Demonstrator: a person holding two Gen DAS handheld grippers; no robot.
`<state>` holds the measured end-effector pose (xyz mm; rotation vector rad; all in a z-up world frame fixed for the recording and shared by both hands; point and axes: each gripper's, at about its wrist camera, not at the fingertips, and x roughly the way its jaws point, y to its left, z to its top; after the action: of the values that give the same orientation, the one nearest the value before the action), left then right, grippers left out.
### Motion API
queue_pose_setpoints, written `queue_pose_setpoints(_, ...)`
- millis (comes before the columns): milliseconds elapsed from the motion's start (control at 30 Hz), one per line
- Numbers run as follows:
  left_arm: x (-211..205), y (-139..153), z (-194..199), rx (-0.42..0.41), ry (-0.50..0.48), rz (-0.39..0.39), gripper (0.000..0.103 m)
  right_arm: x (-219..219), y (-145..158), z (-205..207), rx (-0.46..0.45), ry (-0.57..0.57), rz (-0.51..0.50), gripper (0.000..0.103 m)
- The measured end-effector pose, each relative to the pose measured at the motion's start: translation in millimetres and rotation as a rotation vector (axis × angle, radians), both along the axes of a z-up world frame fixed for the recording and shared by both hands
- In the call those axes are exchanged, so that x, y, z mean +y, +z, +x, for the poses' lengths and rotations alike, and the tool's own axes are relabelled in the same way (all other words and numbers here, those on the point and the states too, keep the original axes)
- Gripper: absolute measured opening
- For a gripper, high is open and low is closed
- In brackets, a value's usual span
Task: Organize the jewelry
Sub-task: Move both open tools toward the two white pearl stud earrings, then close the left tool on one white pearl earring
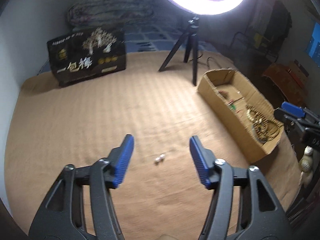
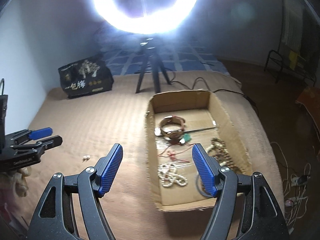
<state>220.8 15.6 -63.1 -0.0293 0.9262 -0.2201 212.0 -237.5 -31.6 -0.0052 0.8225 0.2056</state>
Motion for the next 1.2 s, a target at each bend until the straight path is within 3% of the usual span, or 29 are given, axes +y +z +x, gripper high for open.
queue_pose_setpoints(67, 8.5, -10.1, -0.5, 0.022, -0.005, 0.007, 0.052, 9.7, -2.4, 3.5, 0.012, 0.023, -0.013, 0.072)
queue_pose_setpoints(133, 14.0, -22.7, -1.5, 0.053, -0.015, 0.014, 0.040, 18.1, -5.2, 6.9, 0.023, 0.043, -0.018, 0.072)
queue_pose_setpoints(367, 15.3, -60.6, -7.4, 0.125, -0.075, 0.026, 0.039, 39.4, -18.0, 17.9, 0.073, 0.091, -0.003, 0.072)
queue_pose_setpoints(433, 13.2, -66.1, -7.1, 0.135, -0.084, 0.022, 0.032, 45.4, -22.0, 22.0, 0.086, 0.102, -0.009, 0.072)
queue_pose_setpoints(700, 4.0, -83.5, 3.0, 0.169, -0.102, 0.004, 0.032, 48.7, -33.1, 36.9, 0.136, 0.088, 0.033, 0.072)
queue_pose_setpoints(1200, -1.1, -96.2, 17.8, 0.173, -0.095, 0.028, 0.025, 63.8, -48.2, 42.1, 0.175, 0.119, 0.014, 0.072)
